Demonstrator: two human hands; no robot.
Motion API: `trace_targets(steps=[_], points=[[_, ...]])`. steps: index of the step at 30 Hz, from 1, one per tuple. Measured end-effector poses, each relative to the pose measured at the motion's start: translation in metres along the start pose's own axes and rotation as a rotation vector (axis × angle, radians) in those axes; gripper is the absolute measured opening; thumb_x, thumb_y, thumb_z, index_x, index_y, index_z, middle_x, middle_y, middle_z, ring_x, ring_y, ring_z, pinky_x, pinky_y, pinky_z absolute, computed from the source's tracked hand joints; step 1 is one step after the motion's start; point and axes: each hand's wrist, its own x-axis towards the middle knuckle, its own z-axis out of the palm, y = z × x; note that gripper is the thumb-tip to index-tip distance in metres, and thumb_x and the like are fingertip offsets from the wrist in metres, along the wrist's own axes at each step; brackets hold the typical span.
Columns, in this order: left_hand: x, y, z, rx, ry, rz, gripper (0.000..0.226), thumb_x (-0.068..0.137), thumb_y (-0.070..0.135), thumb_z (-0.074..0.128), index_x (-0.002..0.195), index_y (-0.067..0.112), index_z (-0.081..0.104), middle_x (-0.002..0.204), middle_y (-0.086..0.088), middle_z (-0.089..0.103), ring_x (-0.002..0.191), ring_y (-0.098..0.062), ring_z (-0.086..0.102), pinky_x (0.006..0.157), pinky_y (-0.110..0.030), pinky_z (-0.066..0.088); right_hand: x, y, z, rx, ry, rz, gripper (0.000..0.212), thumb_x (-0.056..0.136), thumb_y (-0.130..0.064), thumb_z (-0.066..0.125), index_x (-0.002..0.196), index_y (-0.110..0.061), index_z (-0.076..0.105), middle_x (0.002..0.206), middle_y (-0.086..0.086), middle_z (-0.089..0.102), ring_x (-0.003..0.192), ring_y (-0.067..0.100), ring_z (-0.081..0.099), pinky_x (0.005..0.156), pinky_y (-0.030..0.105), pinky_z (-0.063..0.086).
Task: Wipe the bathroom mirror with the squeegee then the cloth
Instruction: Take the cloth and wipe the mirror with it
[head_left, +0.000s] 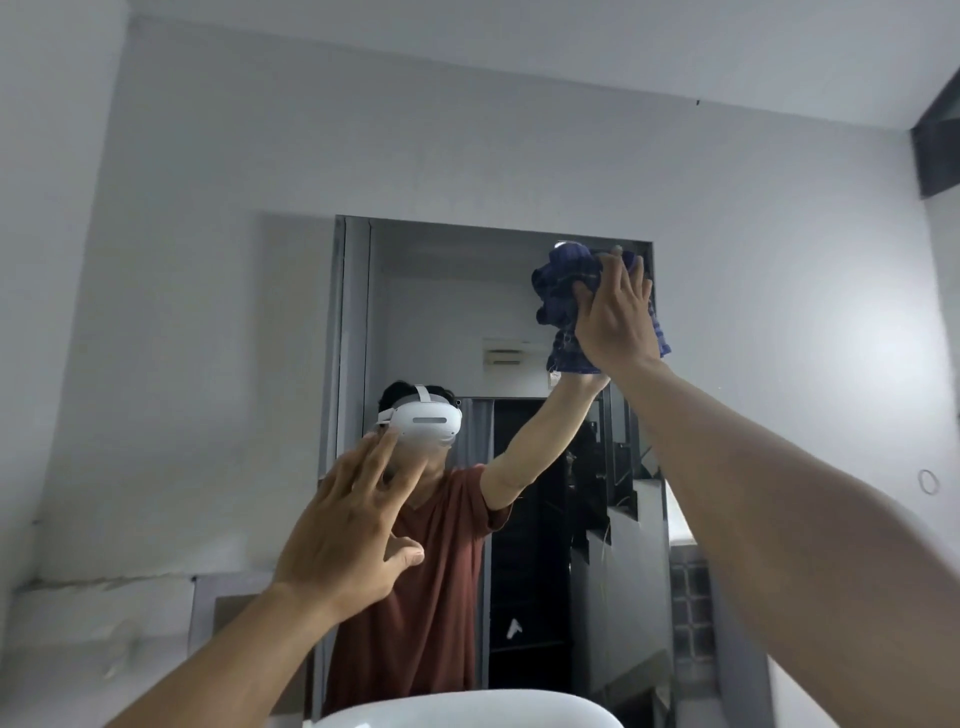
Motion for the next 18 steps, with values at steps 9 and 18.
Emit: trace_targets(steps=[9, 18], points=[[-0.002, 0.003, 0.0, 0.023, -0.009, -0.004, 0.105, 0.072, 0.055, 0.078, 0.157, 0.024, 0.025, 0.164, -0.014, 0.018, 0.151, -0.036, 0.015, 0.116, -0.055, 0.032, -0.063, 0.02, 0.01, -0.037, 0.108, 0.115, 0.047, 0.108, -0.035, 0.035, 0.152, -0.018, 0.035, 0.166, 0.01, 0.023, 0.155, 0.031, 0.007, 0.124, 0.045, 0.003], [-0.038, 0.012, 0.012, 0.059, -0.021, 0.018, 0.103, 0.077, 0.058, 0.07, 0.158, 0.016, 0.021, 0.16, -0.017, 0.028, 0.148, -0.035, 0.025, 0.117, -0.049, 0.033, -0.102, 0.011, 0.024, -0.12, 0.027, 0.149, 0.06, 0.105, -0.049, 0.024, 0.159, -0.024, 0.015, 0.169, 0.008, 0.007, 0.155, 0.033, -0.003, 0.123, 0.054, -0.006]])
